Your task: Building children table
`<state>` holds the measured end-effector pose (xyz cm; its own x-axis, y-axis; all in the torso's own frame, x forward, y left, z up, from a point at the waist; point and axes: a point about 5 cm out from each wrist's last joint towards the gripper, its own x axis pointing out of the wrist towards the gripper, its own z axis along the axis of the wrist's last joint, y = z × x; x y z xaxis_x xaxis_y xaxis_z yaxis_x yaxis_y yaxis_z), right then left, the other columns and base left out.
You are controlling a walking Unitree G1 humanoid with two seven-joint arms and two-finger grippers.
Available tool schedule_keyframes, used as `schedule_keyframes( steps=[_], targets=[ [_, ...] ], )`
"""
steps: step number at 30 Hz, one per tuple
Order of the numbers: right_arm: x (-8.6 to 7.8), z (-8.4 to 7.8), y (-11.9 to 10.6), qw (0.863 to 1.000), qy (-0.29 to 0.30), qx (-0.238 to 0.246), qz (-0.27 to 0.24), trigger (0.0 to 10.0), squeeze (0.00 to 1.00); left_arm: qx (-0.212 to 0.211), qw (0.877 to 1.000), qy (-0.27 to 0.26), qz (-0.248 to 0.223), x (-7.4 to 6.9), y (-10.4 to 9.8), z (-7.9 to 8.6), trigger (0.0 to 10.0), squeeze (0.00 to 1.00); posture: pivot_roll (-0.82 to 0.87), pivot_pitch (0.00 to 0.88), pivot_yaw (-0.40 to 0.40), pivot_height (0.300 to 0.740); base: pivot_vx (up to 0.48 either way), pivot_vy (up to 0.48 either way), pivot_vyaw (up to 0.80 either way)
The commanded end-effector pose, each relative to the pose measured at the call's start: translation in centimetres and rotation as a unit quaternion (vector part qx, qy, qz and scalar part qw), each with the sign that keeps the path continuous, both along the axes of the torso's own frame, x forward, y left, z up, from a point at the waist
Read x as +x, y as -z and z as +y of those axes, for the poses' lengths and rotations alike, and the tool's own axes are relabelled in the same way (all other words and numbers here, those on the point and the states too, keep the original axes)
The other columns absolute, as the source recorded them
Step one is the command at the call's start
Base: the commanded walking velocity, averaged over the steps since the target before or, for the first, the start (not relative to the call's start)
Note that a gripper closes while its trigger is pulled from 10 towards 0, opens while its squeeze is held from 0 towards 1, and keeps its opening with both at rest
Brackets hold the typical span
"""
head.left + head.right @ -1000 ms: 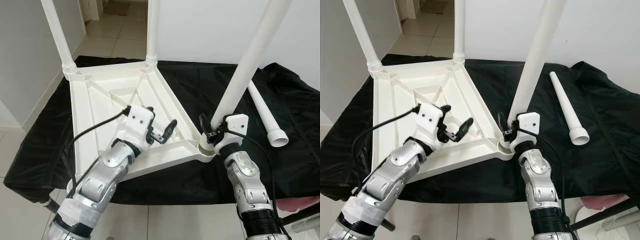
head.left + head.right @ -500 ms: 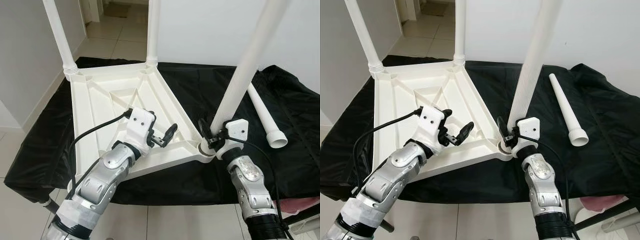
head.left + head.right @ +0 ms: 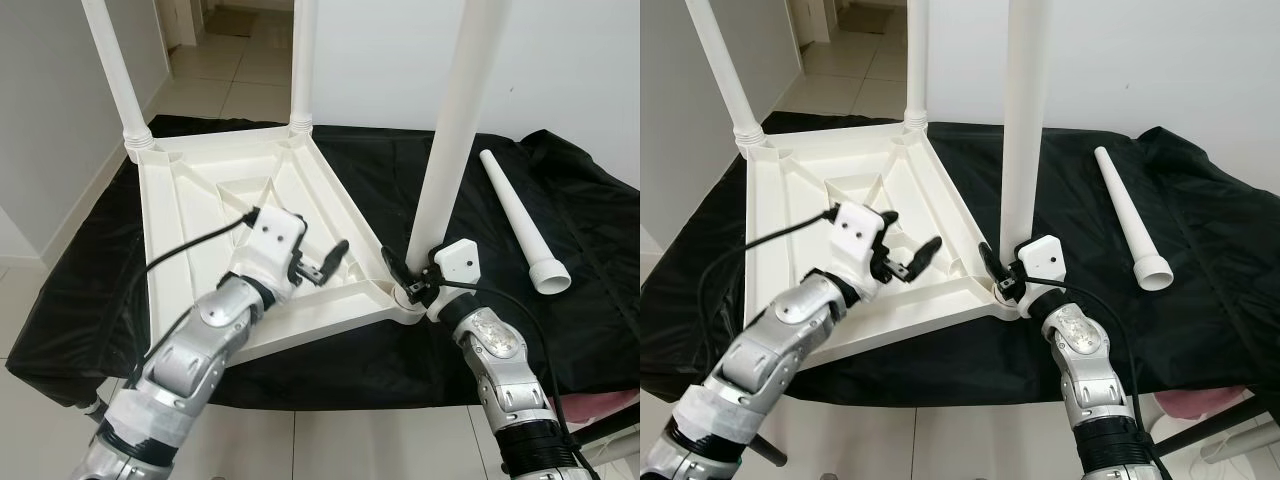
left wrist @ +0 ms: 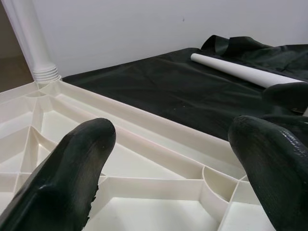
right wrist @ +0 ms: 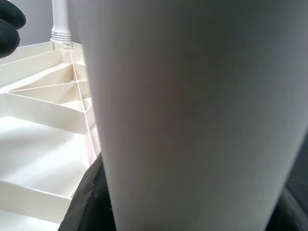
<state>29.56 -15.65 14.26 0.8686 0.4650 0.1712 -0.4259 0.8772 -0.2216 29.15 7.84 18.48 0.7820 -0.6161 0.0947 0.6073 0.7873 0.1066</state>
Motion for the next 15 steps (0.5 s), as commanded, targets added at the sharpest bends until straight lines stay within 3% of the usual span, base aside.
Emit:
schedule_keyframes(
  steps=[1,6,15],
  targets=[
    [-0.1,-0.1,1.4,0.999,0.0,0.022,0.04,10.0,0.0,0.019,0.999,0.048,0.002,0.1,0.0,-0.2,10.0,0.0,0.01,0.009,-0.045,0.74,0.0,0.0,0.0],
    [0.1,-0.5,1.9,0.994,0.018,0.082,0.071,10.0,0.0,0.028,0.999,0.037,-0.011,0.9,-0.5,0.0,10.0,0.0,0.01,0.008,-0.045,0.74,0.0,0.0,0.0],
    [0.5,-0.9,2.5,0.989,0.047,0.097,0.099,10.0,0.0,0.024,0.999,0.044,-0.015,1.0,-1.1,-0.2,10.0,0.0,0.0,0.003,-0.033,0.74,0.0,0.0,0.0]
  ],
)
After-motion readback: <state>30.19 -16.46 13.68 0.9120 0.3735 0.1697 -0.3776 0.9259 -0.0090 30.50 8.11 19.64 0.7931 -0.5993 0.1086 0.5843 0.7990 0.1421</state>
